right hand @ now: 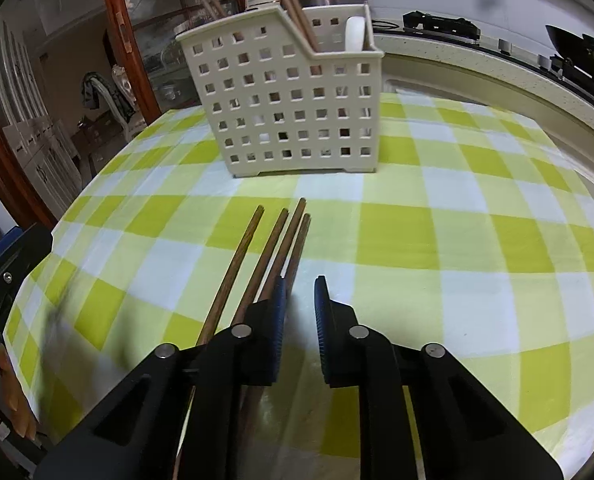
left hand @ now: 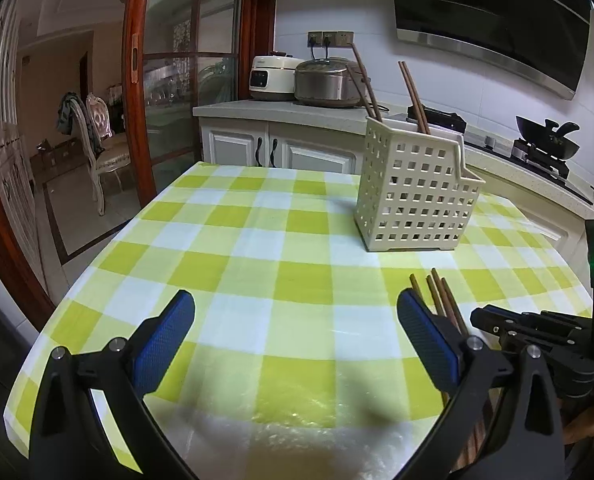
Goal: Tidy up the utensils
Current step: 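Move both open tools back toward the remaining chopsticks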
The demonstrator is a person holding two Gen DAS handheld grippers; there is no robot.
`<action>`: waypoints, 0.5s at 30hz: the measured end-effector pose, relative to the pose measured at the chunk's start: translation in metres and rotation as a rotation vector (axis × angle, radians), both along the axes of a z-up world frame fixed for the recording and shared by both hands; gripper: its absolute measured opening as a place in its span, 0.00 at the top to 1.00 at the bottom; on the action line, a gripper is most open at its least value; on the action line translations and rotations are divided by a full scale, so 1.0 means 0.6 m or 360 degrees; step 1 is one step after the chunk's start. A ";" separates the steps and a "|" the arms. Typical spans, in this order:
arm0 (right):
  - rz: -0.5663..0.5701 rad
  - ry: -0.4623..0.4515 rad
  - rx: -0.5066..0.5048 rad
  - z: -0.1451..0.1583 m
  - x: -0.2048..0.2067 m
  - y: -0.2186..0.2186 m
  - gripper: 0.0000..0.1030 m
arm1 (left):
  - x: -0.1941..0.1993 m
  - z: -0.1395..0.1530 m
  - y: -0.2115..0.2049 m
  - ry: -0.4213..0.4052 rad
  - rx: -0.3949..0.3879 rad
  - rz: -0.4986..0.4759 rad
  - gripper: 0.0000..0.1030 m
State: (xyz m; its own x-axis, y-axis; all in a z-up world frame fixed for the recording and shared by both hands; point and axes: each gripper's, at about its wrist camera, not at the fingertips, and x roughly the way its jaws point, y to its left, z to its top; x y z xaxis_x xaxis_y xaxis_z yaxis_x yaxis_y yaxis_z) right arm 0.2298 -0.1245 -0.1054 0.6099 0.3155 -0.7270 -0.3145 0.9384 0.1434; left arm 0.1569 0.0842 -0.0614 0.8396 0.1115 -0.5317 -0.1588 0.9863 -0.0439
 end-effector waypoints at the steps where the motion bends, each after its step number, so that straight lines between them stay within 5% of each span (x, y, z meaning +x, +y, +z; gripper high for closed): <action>1: 0.0008 0.0007 0.0000 -0.001 -0.001 0.003 0.88 | 0.000 -0.001 0.003 0.0001 -0.0004 0.0002 0.05; 15: -0.0013 0.0026 -0.0168 -0.012 0.001 0.033 0.90 | 0.000 -0.017 0.006 0.0049 0.0002 -0.0024 0.05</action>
